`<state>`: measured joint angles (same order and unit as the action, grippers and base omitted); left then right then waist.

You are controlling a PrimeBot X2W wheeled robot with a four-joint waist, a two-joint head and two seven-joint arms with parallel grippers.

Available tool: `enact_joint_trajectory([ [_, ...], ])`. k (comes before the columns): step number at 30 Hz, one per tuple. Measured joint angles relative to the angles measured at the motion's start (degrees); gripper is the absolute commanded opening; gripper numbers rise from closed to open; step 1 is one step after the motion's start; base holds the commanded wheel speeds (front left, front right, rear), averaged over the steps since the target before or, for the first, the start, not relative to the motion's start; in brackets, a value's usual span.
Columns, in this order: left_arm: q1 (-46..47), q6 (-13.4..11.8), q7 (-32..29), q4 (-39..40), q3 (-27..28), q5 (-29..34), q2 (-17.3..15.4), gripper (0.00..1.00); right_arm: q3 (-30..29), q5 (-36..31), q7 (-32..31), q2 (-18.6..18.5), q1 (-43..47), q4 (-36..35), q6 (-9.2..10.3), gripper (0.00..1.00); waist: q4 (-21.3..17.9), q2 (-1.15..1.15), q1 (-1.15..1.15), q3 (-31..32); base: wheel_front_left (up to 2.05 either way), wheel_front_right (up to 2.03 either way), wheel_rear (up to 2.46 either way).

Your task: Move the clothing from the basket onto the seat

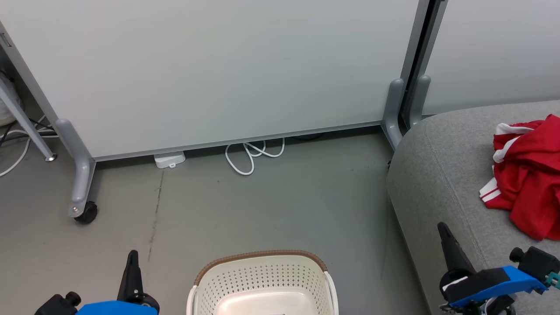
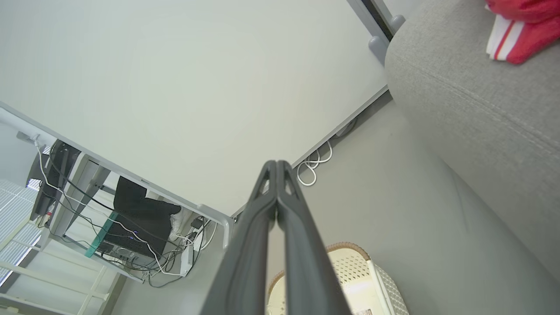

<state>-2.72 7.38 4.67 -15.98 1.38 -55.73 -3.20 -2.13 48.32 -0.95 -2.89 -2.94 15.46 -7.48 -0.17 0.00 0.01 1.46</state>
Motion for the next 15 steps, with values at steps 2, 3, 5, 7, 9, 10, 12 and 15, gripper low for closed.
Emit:
enact_joint_trajectory([
  [2,0.5,0.0,-0.4,0.1,0.1,-1.3,0.0,0.0,-0.2,1.4,-0.1,0.0,-0.2,-0.1,0.0,0.0,0.0,0.0,0.0,0.0,0.0,0.0,0.0],
  [3,0.6,0.0,-0.5,0.1,0.2,-1.9,0.0,0.0,-0.2,2.1,-0.3,0.0,-0.2,-0.1,0.0,0.0,0.0,0.0,0.0,-0.1,0.0,0.0,0.0],
  [5,0.8,0.0,-0.8,0.2,0.3,-3.1,0.0,0.0,-0.3,3.7,-0.5,0.0,-0.3,-0.1,0.0,0.0,0.0,0.0,0.0,-0.1,0.0,0.0,0.0],
  [7,0.9,0.0,-1.1,0.3,0.5,-4.3,0.0,0.0,-0.5,5.0,-0.5,0.0,-0.3,-0.1,0.0,0.0,0.0,0.0,0.0,-0.1,0.0,0.0,0.0],
  [9,1.2,0.0,-1.6,0.3,0.6,-5.6,0.0,0.0,-0.6,6.5,-0.8,0.0,-0.4,-0.2,0.0,0.0,0.0,0.0,0.0,-0.2,0.0,0.0,0.0],
  [10,1.5,0.0,-1.6,0.3,0.7,-6.1,0.0,0.0,-0.7,7.2,-1.0,0.0,-0.4,-0.2,0.0,0.0,0.0,0.0,0.0,-0.2,0.0,0.0,0.0],
  [12,1.8,0.0,-2.1,0.4,1.0,-7.2,0.0,0.0,-0.9,8.5,-1.1,0.0,-0.5,-0.2,0.0,0.0,0.0,0.0,0.0,-0.2,0.0,0.0,0.0],
  [15,1.9,0.0,-2.6,0.5,1.2,-9.0,0.0,0.0,-1.1,10.6,-1.4,0.0,-0.6,-0.3,0.0,0.0,0.0,0.0,0.0,-0.3,0.0,0.0,0.0],
])
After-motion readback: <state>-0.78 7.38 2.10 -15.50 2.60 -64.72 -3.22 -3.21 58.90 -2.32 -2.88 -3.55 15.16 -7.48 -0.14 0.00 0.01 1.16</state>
